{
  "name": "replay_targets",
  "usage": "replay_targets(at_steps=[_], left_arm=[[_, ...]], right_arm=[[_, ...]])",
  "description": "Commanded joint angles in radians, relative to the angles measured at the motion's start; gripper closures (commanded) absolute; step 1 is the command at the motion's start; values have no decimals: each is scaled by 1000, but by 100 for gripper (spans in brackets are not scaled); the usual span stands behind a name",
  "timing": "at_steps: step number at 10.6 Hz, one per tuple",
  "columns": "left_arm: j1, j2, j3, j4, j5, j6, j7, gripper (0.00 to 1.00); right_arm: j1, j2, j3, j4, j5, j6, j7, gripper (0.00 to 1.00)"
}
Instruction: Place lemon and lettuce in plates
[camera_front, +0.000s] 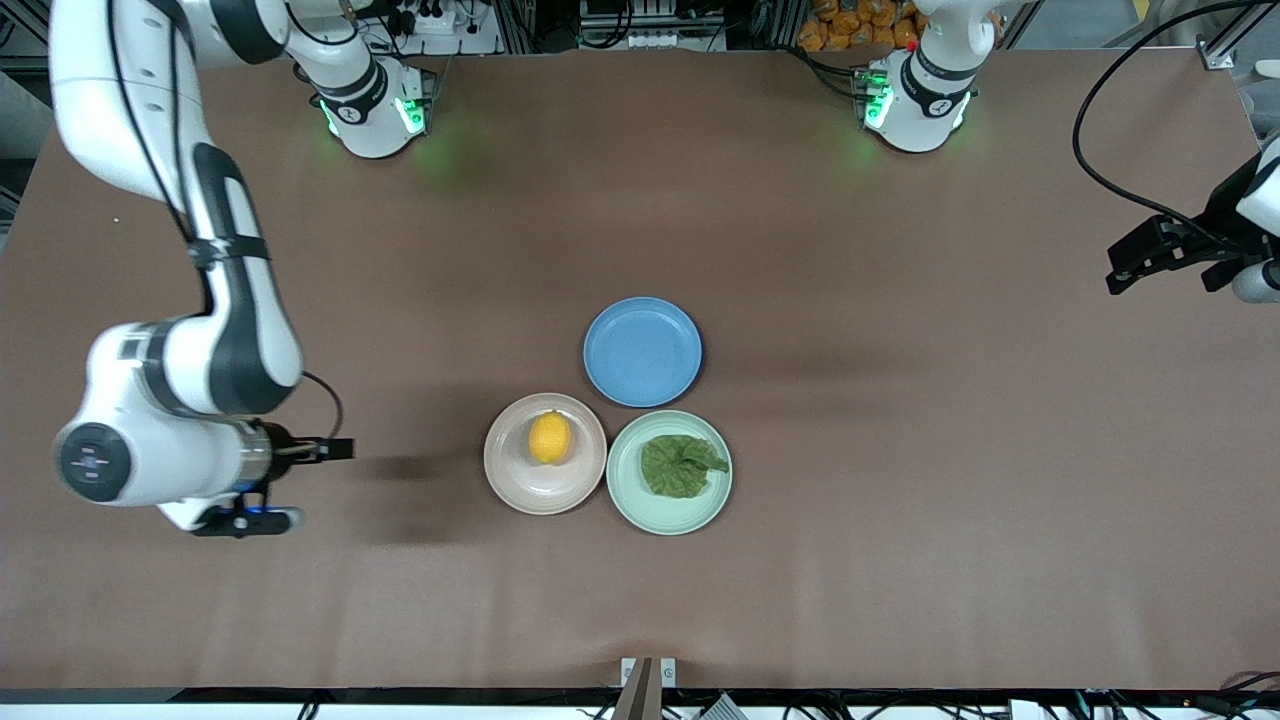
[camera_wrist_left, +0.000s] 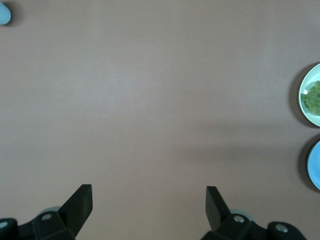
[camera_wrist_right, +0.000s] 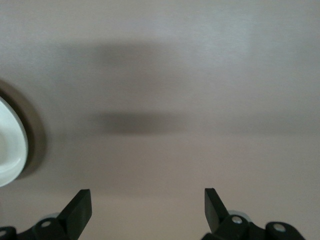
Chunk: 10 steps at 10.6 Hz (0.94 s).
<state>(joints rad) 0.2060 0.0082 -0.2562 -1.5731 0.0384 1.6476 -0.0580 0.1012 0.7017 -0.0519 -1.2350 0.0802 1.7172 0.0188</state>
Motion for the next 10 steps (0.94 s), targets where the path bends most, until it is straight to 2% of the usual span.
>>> replay_targets(at_steps=[1,4,10], left_arm=[[7,-4,-6,2,-12,-55,13,0],[3,-1,-12,2,-12,-61,12,0],[9,-1,-12,10,0,-61,24,0]], right_arm=[[-28,-160,12,-153,-48,9,-13,0],[-46,-286,12,-240,-53,2,-19,0],[-149,-450,70,-264,-77,-109,-102,0]])
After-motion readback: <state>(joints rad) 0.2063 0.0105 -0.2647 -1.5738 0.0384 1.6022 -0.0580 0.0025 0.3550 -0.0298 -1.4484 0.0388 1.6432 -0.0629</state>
